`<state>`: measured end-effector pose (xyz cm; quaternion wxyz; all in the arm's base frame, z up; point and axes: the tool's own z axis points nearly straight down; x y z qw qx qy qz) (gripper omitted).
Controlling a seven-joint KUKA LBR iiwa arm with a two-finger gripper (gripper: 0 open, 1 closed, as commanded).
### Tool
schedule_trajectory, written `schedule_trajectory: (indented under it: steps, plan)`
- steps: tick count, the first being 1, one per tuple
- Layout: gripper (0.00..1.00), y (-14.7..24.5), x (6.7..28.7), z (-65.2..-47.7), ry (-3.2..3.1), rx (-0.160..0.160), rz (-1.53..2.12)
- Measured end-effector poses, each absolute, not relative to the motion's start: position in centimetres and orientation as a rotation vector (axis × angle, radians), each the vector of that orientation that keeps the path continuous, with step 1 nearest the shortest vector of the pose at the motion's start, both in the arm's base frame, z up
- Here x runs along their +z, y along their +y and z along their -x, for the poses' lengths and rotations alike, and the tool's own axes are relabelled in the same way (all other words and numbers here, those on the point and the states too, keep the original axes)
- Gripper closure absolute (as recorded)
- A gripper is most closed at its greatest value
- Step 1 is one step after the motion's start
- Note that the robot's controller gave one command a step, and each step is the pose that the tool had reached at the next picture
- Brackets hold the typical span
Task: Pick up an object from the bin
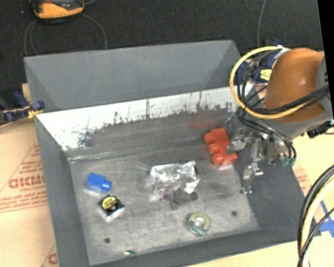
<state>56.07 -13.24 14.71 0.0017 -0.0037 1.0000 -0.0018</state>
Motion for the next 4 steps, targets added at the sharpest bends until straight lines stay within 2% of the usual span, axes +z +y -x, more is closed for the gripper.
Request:
schedule_trajectory:
  steps: [1,2,3,4]
  plan:
    - [0.00,-10.0,12.0,-62.6,3.115,0.004,-0.363]
    - [0.00,-5.7,9.9,-58.9,3.137,0.000,-0.164]
    - [0.00,-1.4,7.7,-57.5,3.114,-0.005,-0.211]
    - [1.00,-1.5,7.8,-57.8,3.106,-0.004,-0.209]
